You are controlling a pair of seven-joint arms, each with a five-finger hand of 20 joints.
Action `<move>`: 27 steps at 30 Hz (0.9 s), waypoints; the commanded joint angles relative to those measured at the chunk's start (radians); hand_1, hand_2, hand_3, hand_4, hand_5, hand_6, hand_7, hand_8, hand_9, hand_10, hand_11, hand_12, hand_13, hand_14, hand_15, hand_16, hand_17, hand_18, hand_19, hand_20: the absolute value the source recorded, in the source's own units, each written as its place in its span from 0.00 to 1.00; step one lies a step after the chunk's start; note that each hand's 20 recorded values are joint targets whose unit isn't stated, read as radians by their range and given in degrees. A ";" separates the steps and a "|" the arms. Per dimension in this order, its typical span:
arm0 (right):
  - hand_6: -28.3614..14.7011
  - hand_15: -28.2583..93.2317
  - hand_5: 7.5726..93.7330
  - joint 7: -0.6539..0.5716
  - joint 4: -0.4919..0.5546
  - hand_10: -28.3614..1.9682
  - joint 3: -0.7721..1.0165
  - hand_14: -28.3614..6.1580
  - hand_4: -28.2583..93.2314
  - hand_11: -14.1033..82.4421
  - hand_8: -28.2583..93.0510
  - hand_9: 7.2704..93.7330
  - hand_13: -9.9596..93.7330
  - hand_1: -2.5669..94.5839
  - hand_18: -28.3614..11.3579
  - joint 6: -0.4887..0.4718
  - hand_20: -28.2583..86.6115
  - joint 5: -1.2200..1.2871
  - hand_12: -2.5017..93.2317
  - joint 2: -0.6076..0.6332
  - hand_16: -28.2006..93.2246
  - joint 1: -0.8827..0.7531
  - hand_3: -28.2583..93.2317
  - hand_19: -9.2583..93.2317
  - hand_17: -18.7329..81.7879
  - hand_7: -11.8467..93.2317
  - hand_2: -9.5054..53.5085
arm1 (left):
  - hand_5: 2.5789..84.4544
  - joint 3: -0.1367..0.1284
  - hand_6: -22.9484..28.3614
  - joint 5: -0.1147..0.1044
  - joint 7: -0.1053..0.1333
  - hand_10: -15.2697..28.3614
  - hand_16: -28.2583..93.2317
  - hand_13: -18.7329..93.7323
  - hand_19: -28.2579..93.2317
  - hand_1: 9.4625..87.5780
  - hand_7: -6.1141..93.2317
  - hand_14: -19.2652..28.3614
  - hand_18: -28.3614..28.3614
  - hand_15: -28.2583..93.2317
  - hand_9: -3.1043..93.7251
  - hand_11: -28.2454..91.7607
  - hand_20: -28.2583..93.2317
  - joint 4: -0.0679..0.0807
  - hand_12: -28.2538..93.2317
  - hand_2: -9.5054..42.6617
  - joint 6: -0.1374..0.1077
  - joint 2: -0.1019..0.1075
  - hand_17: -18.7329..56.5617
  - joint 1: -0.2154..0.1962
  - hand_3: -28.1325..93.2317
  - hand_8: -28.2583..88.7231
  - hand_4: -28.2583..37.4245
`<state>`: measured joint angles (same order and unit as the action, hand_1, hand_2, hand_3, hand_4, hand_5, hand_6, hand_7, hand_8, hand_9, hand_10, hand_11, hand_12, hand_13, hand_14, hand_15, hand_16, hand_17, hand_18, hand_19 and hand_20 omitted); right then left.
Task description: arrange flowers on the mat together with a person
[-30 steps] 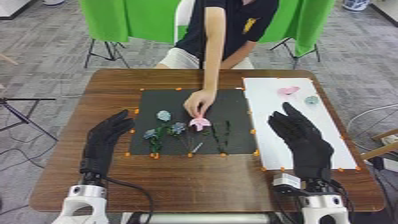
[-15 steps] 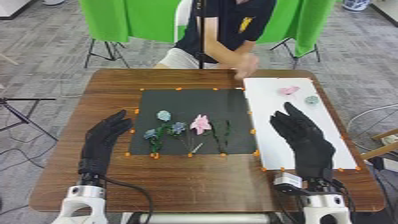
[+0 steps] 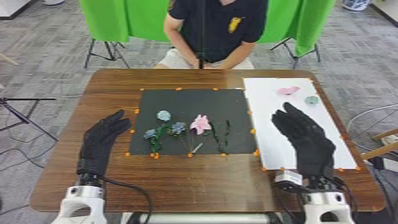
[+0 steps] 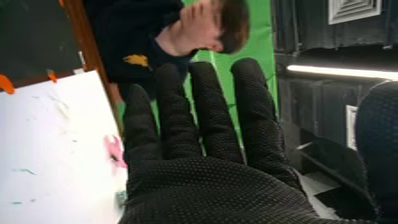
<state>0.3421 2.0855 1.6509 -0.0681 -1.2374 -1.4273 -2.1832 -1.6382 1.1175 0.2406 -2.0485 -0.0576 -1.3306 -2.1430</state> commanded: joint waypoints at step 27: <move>0.59 0.54 0.43 -0.666 -0.543 0.27 -0.297 0.40 0.05 0.22 0.16 0.46 0.67 0.35 0.30 -0.151 0.56 -1.291 0.18 0.598 0.39 0.880 0.82 0.71 0.56 0.22 0.00 | 0.55 0.007 0.55 0.002 0.001 0.68 0.25 0.51 0.30 0.15 0.17 0.77 0.71 0.33 0.53 0.37 0.37 -0.007 0.34 0.28 -0.022 -0.001 0.32 -0.021 0.76 0.19 0.05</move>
<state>-0.3686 1.6244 1.3931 -0.0703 -2.4948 -0.8466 -1.4042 -1.6393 1.1210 0.2437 -2.0552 -0.0631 -1.3329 -2.1502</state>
